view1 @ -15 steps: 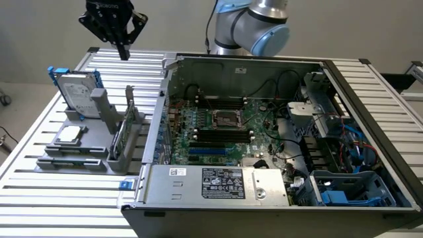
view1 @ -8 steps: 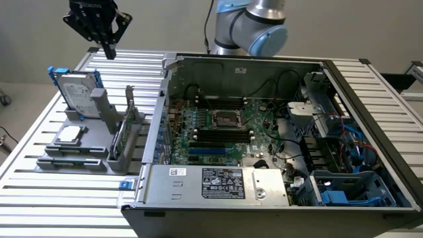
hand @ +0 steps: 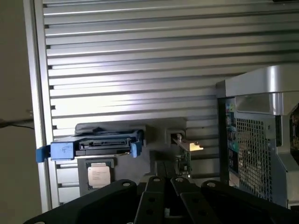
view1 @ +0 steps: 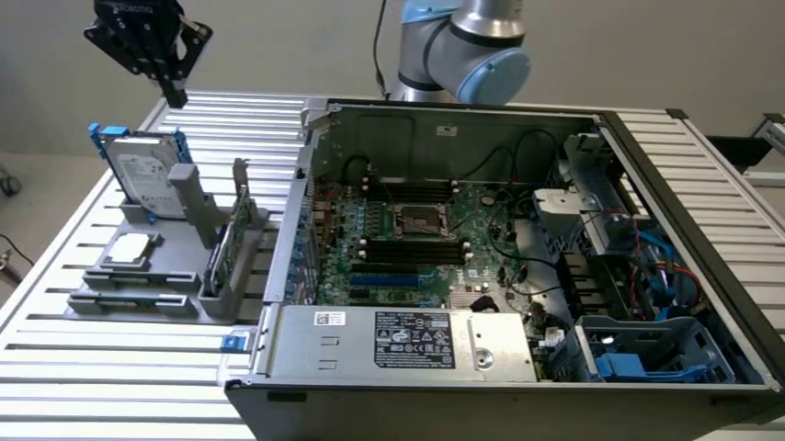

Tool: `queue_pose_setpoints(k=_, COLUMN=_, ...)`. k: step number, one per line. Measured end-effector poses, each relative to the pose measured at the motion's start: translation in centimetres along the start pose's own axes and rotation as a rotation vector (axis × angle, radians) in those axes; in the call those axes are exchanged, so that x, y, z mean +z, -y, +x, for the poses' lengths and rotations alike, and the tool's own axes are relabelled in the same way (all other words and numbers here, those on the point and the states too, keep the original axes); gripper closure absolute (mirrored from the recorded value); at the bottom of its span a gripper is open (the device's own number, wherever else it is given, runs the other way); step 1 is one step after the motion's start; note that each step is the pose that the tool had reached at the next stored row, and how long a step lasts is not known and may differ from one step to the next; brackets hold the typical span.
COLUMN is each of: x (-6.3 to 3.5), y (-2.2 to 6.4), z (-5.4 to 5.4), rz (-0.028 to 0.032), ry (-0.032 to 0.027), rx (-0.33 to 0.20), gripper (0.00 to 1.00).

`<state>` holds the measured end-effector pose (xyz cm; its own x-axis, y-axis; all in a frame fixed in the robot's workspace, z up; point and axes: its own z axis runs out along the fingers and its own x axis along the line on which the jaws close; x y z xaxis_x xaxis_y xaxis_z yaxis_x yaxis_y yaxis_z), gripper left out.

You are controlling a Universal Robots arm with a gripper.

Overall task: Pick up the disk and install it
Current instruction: 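Reach for the disk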

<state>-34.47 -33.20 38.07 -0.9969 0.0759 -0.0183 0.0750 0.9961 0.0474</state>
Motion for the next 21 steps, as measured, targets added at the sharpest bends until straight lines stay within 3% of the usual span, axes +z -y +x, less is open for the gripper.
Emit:
queue_pose_setpoints(k=18, x=0.41, y=-0.77, z=8.3, rz=-0.003, ry=-0.0008, rx=0.0, gripper=0.89)
queue_pose_setpoints(k=21, x=0.45, y=-0.91, z=9.4, rz=-0.0038, ry=-0.0032, rx=0.0, gripper=0.89)
